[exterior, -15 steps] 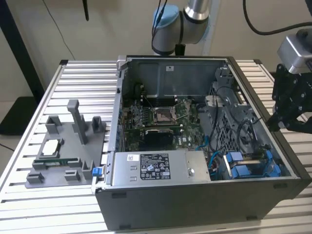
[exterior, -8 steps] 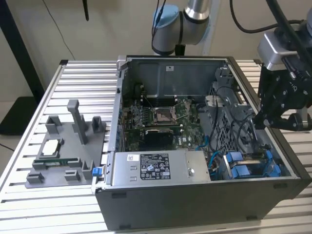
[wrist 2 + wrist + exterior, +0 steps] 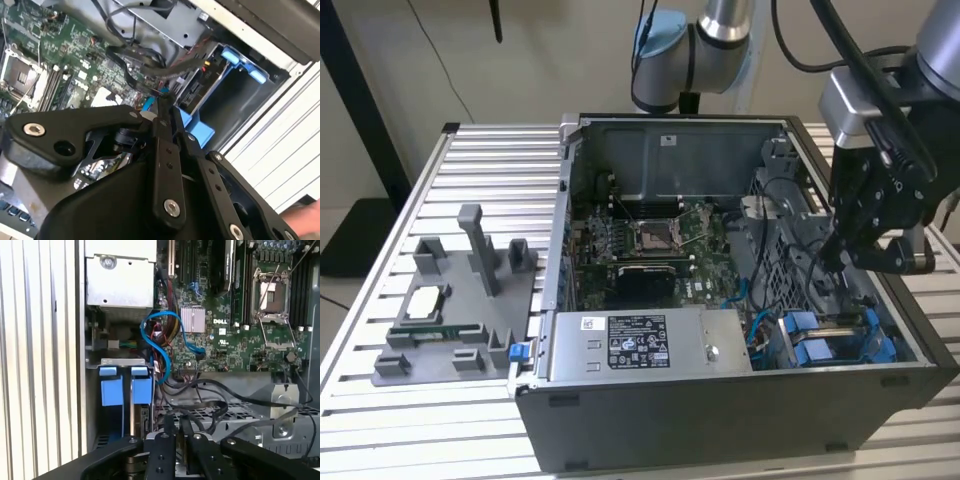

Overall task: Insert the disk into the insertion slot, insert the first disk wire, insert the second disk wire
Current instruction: 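Insert the second disk wire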

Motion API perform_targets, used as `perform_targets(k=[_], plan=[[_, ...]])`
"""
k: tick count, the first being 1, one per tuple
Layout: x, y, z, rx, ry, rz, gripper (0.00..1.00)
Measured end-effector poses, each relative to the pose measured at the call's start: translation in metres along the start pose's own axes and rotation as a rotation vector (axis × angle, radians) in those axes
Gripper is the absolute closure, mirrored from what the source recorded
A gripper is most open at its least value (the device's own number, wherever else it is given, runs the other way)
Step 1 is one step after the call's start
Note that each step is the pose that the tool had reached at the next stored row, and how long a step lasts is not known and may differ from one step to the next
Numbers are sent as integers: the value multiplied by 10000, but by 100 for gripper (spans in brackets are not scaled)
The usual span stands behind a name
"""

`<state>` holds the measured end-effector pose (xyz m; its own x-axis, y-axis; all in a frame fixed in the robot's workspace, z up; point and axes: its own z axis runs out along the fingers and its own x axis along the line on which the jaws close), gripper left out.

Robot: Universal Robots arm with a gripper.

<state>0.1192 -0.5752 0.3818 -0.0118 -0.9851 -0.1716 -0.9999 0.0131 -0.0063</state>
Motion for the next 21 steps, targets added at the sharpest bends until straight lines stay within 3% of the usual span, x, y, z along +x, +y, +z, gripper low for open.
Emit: perform_targets(k=[6,13,18,21], plan=[[58,64,23,-8,213,0,100],[67,88,75,-8,266,-1,100],[78,83,135,-5,491,-1,100],[86,56,184,-3,566,-2,100]])
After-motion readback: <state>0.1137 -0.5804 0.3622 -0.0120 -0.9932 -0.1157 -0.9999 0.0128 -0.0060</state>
